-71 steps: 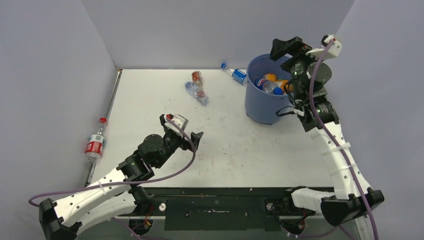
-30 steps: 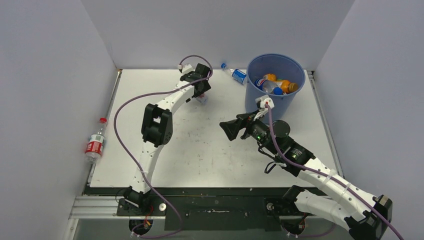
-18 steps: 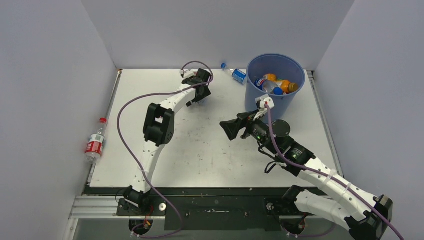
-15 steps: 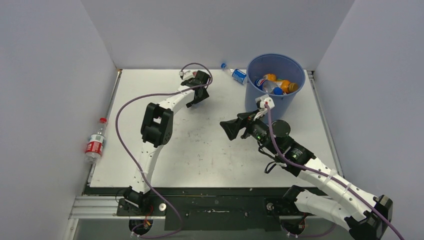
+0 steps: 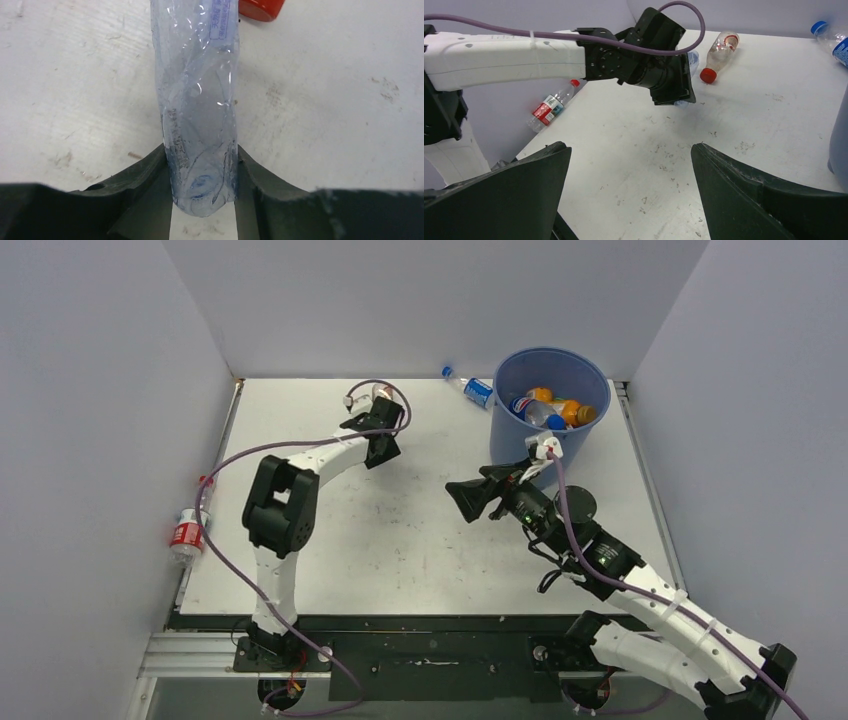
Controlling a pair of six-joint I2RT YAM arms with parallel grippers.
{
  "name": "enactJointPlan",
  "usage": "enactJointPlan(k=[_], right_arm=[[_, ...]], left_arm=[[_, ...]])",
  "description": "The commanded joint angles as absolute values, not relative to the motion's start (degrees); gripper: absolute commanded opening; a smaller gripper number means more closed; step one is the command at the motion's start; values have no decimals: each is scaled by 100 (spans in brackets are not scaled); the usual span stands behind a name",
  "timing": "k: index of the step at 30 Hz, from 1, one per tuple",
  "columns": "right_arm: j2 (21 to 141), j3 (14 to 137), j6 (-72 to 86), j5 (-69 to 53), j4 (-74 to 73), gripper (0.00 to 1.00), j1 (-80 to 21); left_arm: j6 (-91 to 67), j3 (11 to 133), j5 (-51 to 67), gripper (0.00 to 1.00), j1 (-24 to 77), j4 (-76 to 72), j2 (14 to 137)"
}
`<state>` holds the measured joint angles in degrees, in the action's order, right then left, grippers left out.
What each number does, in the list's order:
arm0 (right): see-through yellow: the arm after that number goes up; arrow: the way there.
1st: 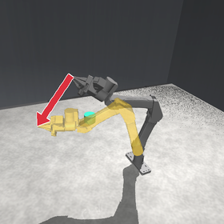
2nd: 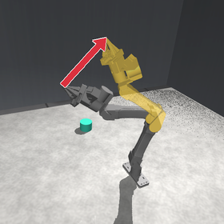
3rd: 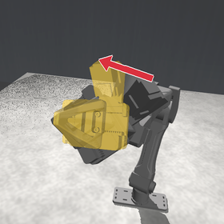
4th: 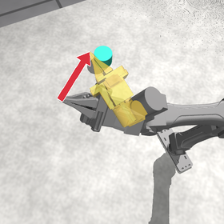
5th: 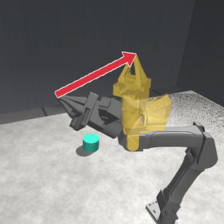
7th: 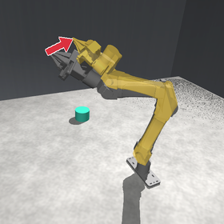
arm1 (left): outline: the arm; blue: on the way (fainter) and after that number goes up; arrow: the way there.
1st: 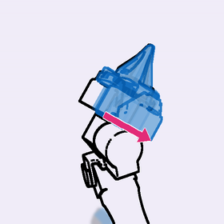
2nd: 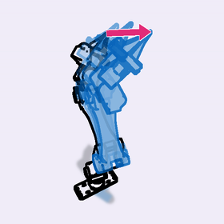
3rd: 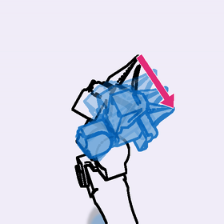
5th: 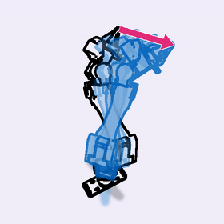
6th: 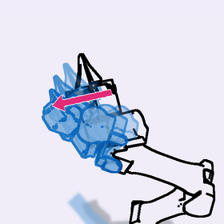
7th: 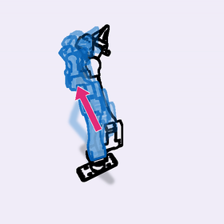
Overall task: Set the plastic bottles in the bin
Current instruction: Pick up the plastic bottle at the center of the board.
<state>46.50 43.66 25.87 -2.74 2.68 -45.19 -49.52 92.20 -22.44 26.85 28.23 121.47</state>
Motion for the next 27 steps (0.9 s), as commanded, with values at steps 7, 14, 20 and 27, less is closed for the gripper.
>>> enactJointPlan(k=[7,14,20,27], right_arm=[[4457,4822,2769,-265,55,95,-4642],[4587,4798,3128,-683,385,93,-4677],[4679,4808,3245,-1610,1170,92,-4737],[4293,5065,2788,-1387,1209,92,-4790]], left_arm=[[-3877,7068,-1523,0,2753,1868,8556],[-1662,5298,661,0,2818,642,5620],[-217,3476,2681,0,3379,-1135,3669],[-374,2596,3033,0,3490,-2006,2964]])
